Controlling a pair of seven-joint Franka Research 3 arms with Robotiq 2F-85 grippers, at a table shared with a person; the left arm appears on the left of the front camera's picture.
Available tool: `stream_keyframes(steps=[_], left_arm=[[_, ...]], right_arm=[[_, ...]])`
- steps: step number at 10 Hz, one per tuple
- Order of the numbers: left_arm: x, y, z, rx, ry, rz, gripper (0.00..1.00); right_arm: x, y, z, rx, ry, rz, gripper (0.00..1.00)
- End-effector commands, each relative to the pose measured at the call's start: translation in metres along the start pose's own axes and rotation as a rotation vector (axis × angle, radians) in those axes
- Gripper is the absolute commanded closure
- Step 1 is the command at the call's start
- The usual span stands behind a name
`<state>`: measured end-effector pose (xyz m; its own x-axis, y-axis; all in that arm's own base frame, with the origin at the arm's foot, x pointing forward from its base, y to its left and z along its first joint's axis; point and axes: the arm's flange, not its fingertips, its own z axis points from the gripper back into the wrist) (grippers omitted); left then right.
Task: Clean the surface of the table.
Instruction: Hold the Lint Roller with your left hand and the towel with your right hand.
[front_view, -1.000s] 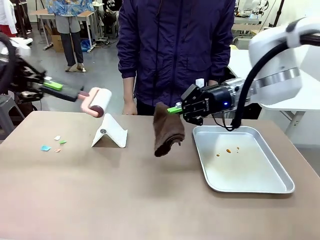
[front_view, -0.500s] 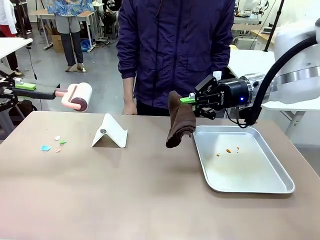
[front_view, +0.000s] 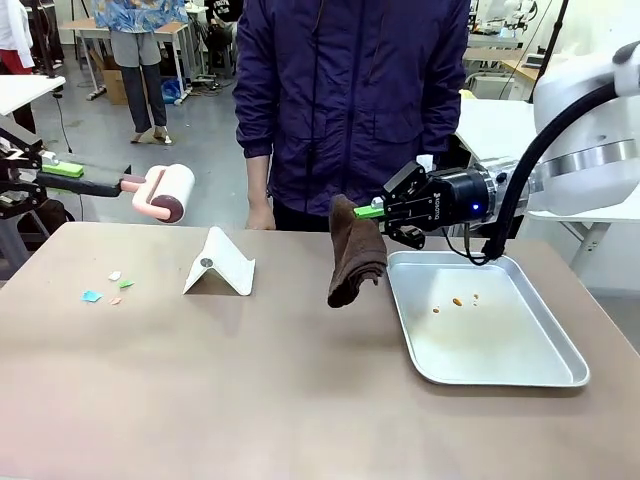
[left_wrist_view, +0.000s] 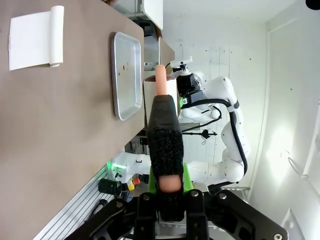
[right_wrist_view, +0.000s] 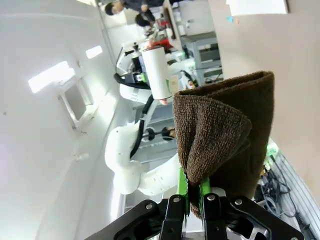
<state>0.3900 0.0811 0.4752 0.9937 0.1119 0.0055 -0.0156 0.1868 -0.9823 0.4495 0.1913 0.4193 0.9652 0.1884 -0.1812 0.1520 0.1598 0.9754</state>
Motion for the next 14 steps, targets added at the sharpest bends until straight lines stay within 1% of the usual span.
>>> stream_keyframes(steps=[1,2,4,5,6,7,8,9,11,12,14], left_arm=[[0.002,-0.009,0.04,-0.073,-0.039,-0.054,0.81],[0.001,-0.008,0.075,-0.136,-0.054,-0.052,0.81],[-0.007,0.007,0.14,-0.218,-0.1,-0.061,0.81],[-0.01,0.016,0.165,-0.246,-0.111,-0.068,0.81],[-0.008,0.027,0.187,-0.245,-0.148,-0.083,0.81],[-0.004,0.043,0.207,-0.2,-0.17,-0.114,0.81],[-0.001,0.061,0.228,-0.182,-0.244,-0.104,0.81],[0.001,0.077,0.245,-0.153,-0.301,-0.102,0.81],[0.002,0.1,0.266,-0.122,-0.346,-0.061,0.81],[0.002,0.107,0.271,-0.1,-0.343,-0.049,0.81],[0.005,0.109,0.269,-0.085,-0.325,-0.049,0.81]], right_arm=[[0.015,0.016,0.063,0.146,-0.023,-0.032,0.9],[0.011,0.02,0.103,0.177,-0.057,-0.019,0.9],[0.001,0.023,0.177,0.216,-0.156,-0.028,0.9],[-0.005,0.019,0.206,0.211,-0.169,-0.014,0.9],[-0.012,0.013,0.235,0.208,-0.222,0.024,0.9],[-0.02,0.003,0.264,0.176,-0.3,0.133,0.9],[-0.03,-0.01,0.293,0.178,-0.422,0.14,0.9],[-0.036,-0.022,0.312,0.151,-0.475,0.132,0.9],[-0.04,-0.044,0.343,0.11,-0.593,0.092,0.9],[-0.042,-0.051,0.352,0.131,-0.624,0.095,0.9],[-0.038,-0.06,0.356,0.123,-0.687,0.083,0.9]])
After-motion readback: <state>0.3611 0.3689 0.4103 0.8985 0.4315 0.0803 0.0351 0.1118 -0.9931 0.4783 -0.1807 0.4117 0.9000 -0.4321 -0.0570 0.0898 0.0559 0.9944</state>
